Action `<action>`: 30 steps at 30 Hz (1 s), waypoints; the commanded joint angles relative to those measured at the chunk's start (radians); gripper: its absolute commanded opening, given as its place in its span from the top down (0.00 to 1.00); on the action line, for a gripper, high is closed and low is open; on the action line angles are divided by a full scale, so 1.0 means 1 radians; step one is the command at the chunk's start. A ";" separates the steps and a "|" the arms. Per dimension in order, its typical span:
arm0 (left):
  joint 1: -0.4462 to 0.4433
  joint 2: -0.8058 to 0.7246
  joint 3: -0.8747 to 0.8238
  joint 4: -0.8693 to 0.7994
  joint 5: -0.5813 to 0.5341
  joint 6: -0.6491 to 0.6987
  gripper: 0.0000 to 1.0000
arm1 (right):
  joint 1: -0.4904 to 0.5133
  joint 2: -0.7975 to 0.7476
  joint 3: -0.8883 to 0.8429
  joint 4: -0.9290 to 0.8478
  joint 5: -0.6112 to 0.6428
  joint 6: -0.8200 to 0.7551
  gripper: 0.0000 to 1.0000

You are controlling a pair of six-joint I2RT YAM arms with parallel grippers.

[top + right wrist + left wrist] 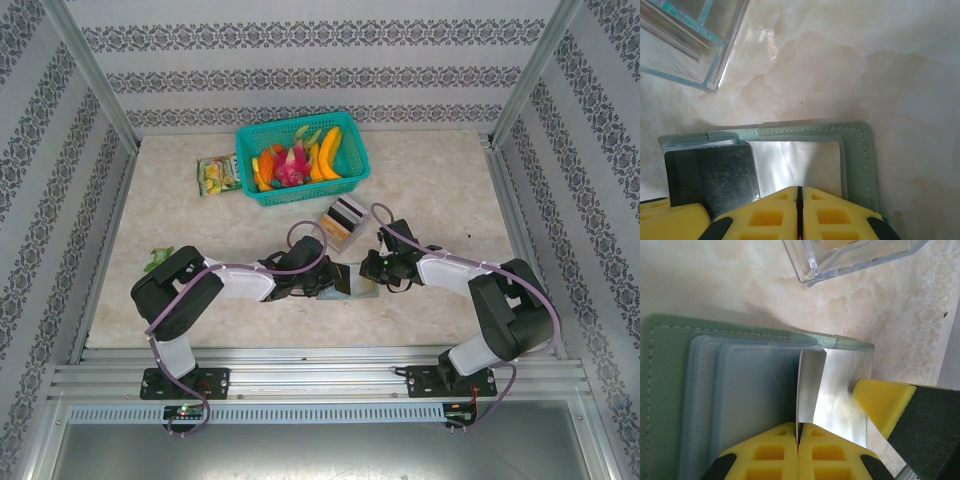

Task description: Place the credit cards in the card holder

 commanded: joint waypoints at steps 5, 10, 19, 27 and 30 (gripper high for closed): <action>-0.017 0.085 0.011 -0.039 0.022 -0.015 0.90 | 0.009 0.020 -0.034 -0.043 0.031 0.008 0.90; -0.017 0.073 -0.022 -0.006 0.017 -0.034 0.92 | 0.009 0.020 -0.018 -0.056 0.027 0.002 0.90; -0.016 -0.006 -0.001 -0.150 -0.032 0.066 0.98 | 0.009 0.004 -0.013 -0.069 0.033 -0.005 0.91; -0.013 -0.007 -0.030 -0.071 -0.035 0.031 1.00 | 0.004 0.009 -0.011 -0.068 0.026 -0.008 0.91; -0.016 0.016 -0.009 -0.117 -0.033 0.014 1.00 | 0.004 0.001 -0.021 -0.066 0.031 -0.006 0.91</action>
